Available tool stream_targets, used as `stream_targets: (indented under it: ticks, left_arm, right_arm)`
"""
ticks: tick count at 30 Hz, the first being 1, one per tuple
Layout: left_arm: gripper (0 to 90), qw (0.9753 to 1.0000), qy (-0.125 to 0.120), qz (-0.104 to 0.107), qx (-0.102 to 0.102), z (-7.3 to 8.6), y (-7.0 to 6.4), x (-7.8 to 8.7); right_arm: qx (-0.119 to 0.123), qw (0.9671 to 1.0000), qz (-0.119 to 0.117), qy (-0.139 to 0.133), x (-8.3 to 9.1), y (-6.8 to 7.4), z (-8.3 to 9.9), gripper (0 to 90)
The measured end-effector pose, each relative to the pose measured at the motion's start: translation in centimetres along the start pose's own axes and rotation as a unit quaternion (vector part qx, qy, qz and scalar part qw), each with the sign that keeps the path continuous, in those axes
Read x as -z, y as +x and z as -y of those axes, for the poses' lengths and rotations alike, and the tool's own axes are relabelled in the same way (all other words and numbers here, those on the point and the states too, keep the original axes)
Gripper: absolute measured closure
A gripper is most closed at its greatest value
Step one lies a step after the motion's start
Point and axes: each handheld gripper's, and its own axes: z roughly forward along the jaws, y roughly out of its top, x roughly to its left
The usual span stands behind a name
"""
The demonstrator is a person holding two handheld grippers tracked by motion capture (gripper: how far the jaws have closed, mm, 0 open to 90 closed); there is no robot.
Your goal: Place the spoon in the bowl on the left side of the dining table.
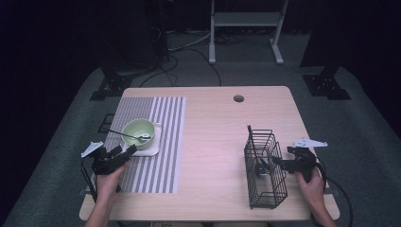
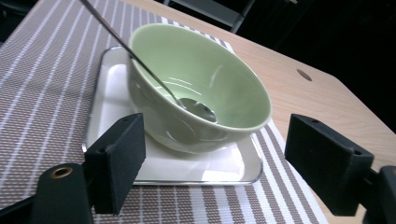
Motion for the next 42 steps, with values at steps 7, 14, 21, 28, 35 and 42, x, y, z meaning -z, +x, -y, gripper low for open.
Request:
stream_targets:
  ticks: [7,14,21,28,35,42]
  left_arm:
    - [17.0,0.9998,0.012,0.013,0.0,0.3,-0.6,-0.2]
    - [16.9,0.9992,0.022,0.03,-0.011,0.7,-1.7,-0.4]
    - [16.9,0.9983,0.037,0.038,-0.022,1.3,-2.5,-0.7]
    - [16.5,0.9973,0.046,0.045,-0.035,1.9,-3.4,-1.1]
    - [11.4,0.9961,0.059,0.054,-0.037,2.5,-4.1,-1.4]
    - [10.6,0.9943,0.068,0.062,-0.053,3.1,-5.0,-1.6]
  right_arm:
    - [0.0,1.0,0.0,0.0,0.0,0.0,0.0,13.0]
    - [0.0,1.0,0.001,0.001,0.0,0.0,0.0,13.0]
    - [0.0,1.0,-0.001,-0.001,0.0,0.0,0.0,13.0]
    - [0.0,1.0,-0.001,-0.002,0.0,0.0,0.0,13.0]
    - [0.0,1.0,-0.001,-0.002,0.0,0.0,0.0,13.0]
    - [0.002,1.0,-0.001,-0.002,0.1,0.0,0.0,13.0]
